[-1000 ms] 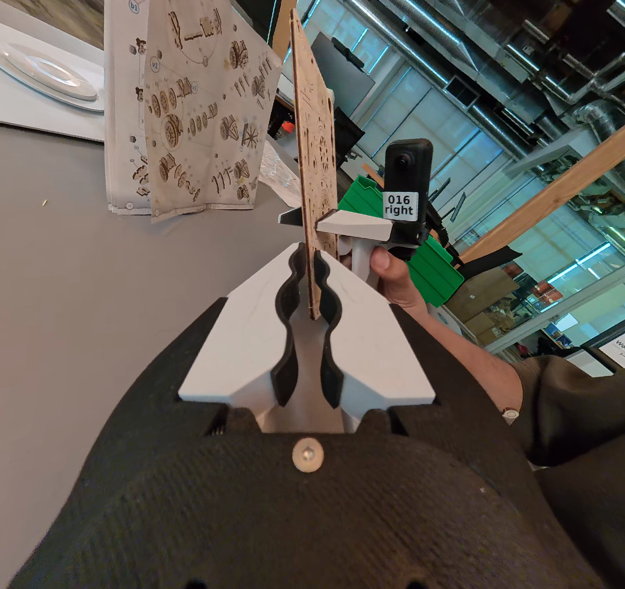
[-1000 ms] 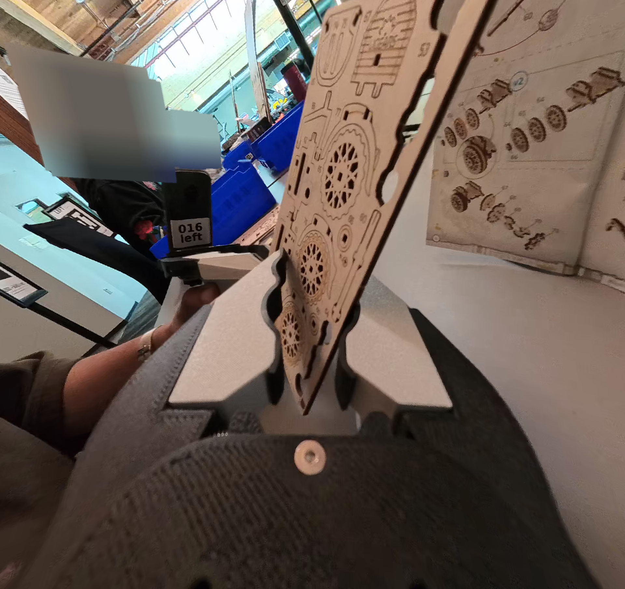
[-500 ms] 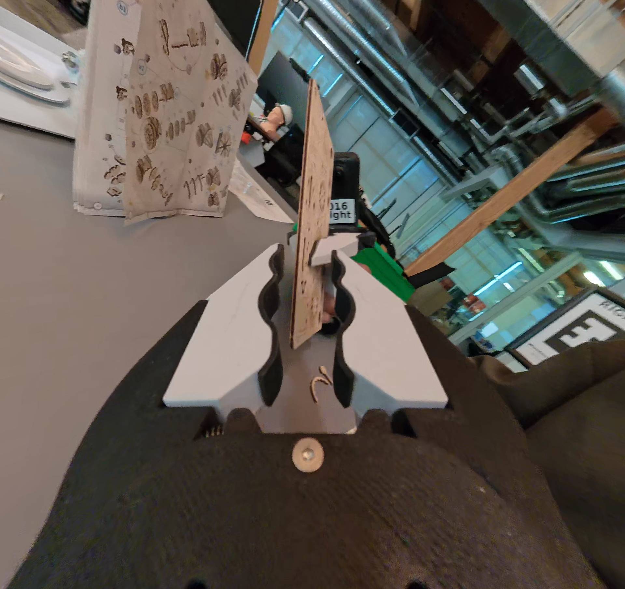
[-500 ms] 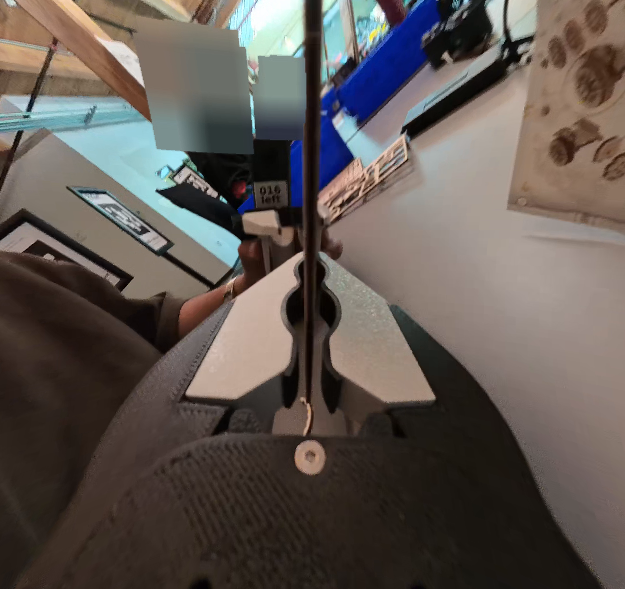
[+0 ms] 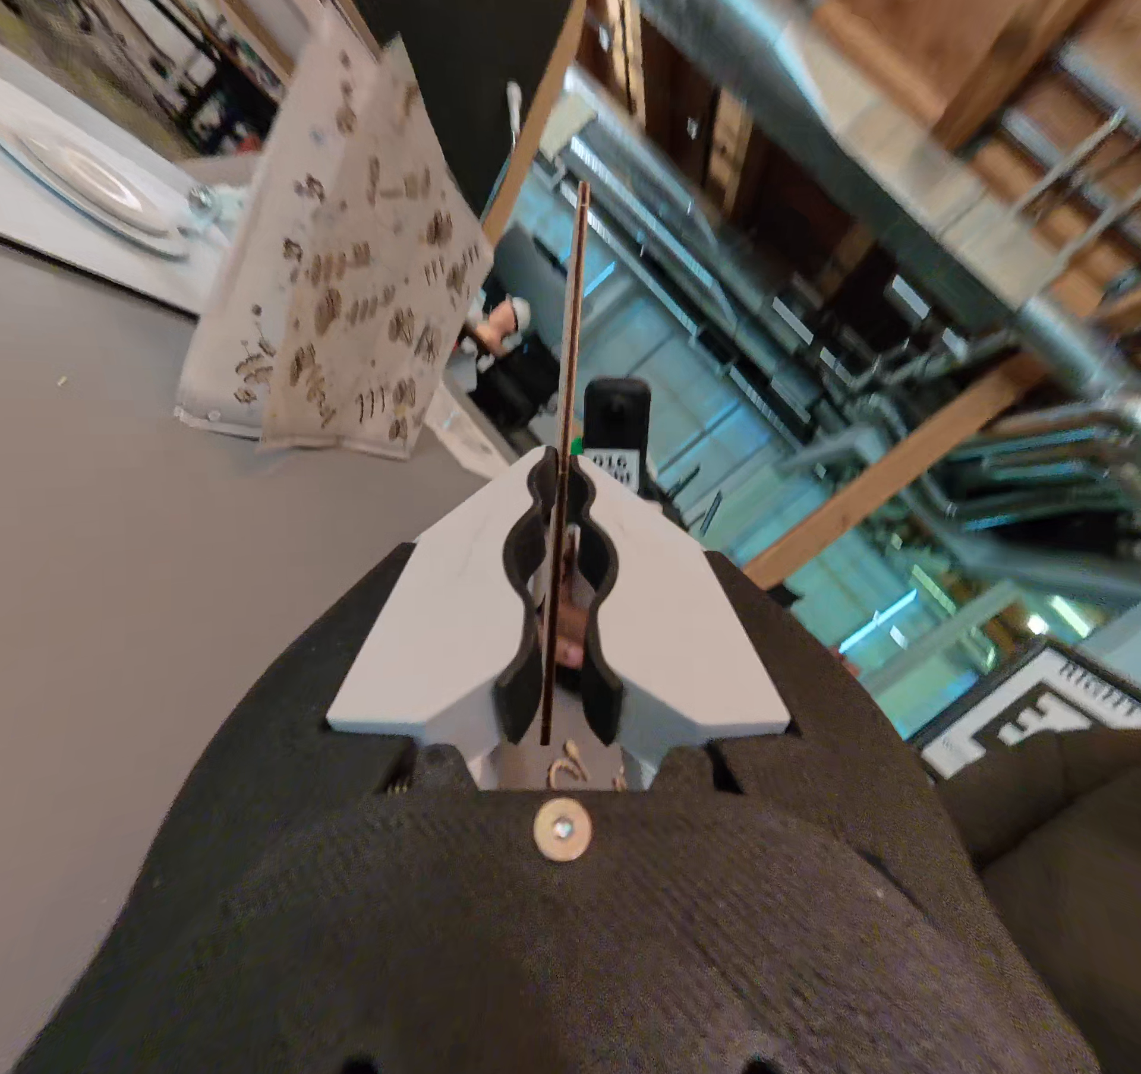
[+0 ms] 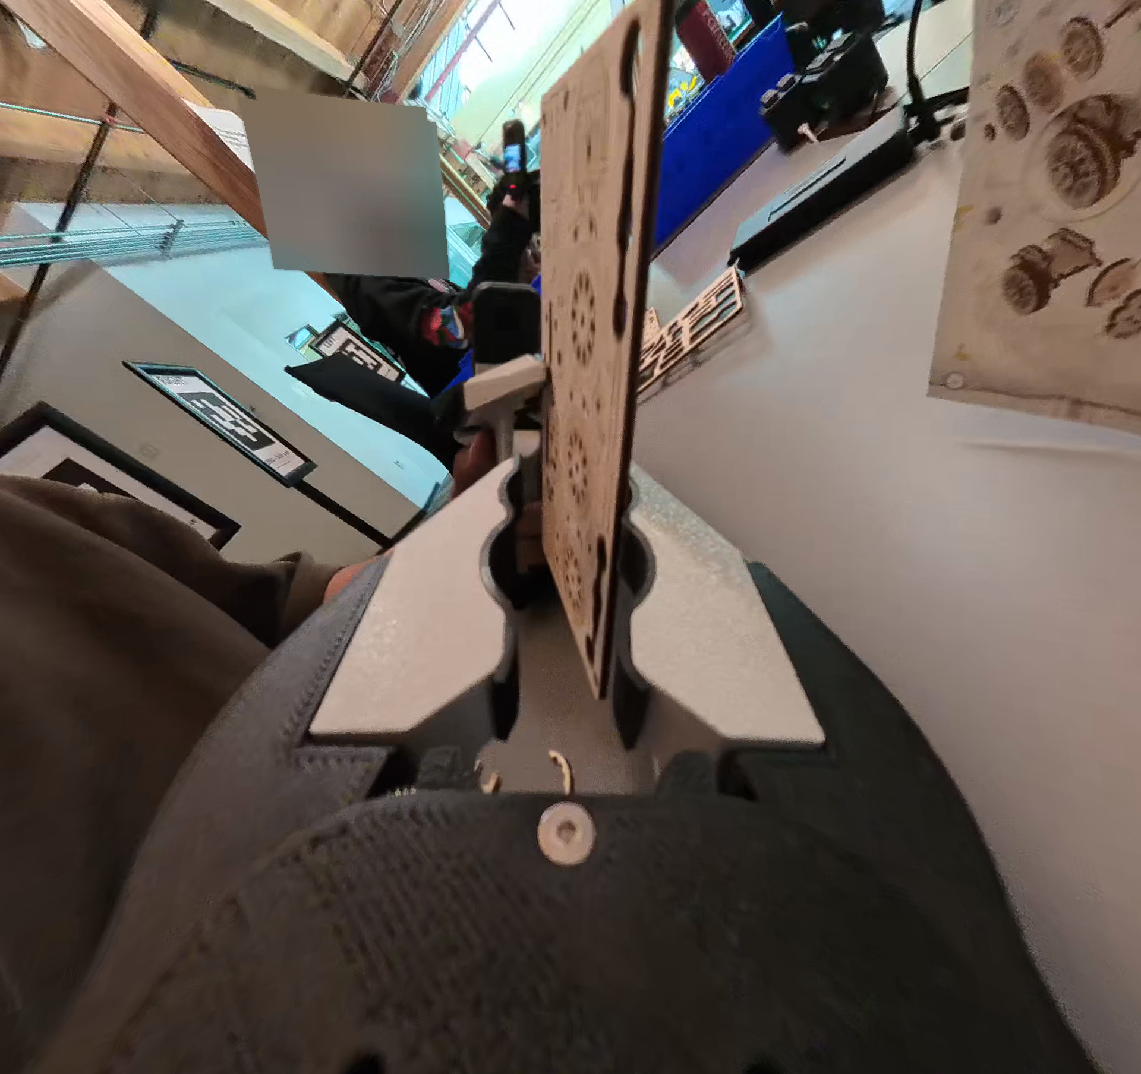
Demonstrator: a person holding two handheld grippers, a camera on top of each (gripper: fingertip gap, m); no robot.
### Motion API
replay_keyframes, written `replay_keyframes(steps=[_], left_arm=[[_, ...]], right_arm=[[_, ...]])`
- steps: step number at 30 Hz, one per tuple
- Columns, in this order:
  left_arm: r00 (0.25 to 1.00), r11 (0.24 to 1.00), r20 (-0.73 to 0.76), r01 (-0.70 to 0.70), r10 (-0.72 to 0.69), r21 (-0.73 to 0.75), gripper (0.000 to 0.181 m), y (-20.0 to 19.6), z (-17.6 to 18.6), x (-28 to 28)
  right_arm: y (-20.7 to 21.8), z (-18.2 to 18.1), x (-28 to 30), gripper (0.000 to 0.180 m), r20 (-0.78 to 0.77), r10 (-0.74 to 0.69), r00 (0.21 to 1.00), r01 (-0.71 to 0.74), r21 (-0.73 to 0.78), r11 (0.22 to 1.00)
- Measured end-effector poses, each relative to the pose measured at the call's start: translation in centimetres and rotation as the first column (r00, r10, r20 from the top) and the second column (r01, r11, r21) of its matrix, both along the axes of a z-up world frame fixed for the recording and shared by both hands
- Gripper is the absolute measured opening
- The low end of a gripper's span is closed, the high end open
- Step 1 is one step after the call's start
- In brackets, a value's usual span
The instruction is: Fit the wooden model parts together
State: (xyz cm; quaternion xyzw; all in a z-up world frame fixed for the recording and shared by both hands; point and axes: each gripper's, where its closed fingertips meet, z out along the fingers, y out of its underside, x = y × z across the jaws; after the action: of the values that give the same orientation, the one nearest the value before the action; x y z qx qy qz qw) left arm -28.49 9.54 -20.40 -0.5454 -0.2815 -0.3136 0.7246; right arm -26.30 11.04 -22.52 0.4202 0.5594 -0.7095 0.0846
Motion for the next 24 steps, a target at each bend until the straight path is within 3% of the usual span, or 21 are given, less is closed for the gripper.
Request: replay_keyframes(steps=[3, 6, 8, 14, 17, 19, 22, 24], left_arm=[[0.999, 0.997, 0.047, -0.028, 0.025, 0.075, 0.002, -0.4, 0.6, -0.3], [0.996, 0.992, 0.08, -0.038, 0.028, 0.118, 0.001, -0.7, 0.9, -0.5], [0.995, 0.99, 0.096, -0.023, 0.009, 0.143, 0.003, -0.9, 1.0, -0.5], [0.999, 0.999, 0.04, 0.026, -0.027, 0.044, 0.003, 0.2, 0.2, 0.5], [0.998, 0.998, -0.034, 0.047, -0.048, -0.049, 0.012, 1.2, -0.5, 1.6], [0.996, 0.995, -0.078, 0.041, -0.048, -0.089, 0.007, 1.6, -0.8, 2.1], [0.993, 0.996, -0.096, 0.063, -0.069, -0.059, 0.003, 1.4, -0.3, 2.5], [0.993, 0.996, -0.084, 0.08, -0.084, -0.05, 0.0, 1.3, -0.3, 2.6]], right_arm=[[-0.8, -0.5, 0.3, 0.032, 0.015, 0.041, 0.999, -0.042, 0.033, 0.999], [-2.2, -0.8, 1.0, 0.007, 0.015, 0.096, 0.995, -0.097, 0.068, 0.993], [-2.4, -0.3, 1.1, 0.002, -0.014, 0.097, 0.995, -0.096, 0.058, 0.994], [0.5, 1.6, 0.1, 0.001, -0.074, -0.04, 0.997, 0.034, -0.075, 0.997], [1.1, 1.7, 0.1, 0.002, -0.093, -0.059, 0.994, 0.054, -0.06, 0.997], [0.7, 1.5, 0.3, 0.002, -0.1, -0.04, 0.994, 0.037, -0.037, 0.999], [0.5, 1.7, 0.6, 0.003, -0.126, -0.027, 0.992, 0.022, -0.042, 0.999], [0.6, 1.7, 0.5, 0.014, -0.123, -0.034, 0.992, 0.028, -0.044, 0.999]])
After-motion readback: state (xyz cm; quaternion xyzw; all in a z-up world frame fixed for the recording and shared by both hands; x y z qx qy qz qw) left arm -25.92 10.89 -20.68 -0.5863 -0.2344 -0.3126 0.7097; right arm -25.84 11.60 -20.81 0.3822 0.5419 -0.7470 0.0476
